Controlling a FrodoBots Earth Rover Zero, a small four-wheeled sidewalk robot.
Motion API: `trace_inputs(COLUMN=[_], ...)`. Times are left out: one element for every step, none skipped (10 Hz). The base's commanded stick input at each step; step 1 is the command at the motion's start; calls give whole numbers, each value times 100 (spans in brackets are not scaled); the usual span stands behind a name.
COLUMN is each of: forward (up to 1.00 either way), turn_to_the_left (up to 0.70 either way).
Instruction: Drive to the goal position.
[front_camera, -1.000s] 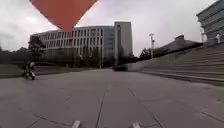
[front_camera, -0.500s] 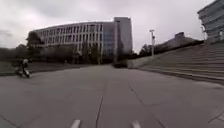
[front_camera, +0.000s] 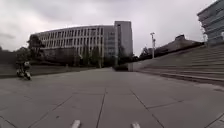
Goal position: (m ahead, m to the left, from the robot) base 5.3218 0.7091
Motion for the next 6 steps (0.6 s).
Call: trace_inputs(forward=[70,70,70,70,70,70], turn_to_the_left=[0,0,0,0,0,0])
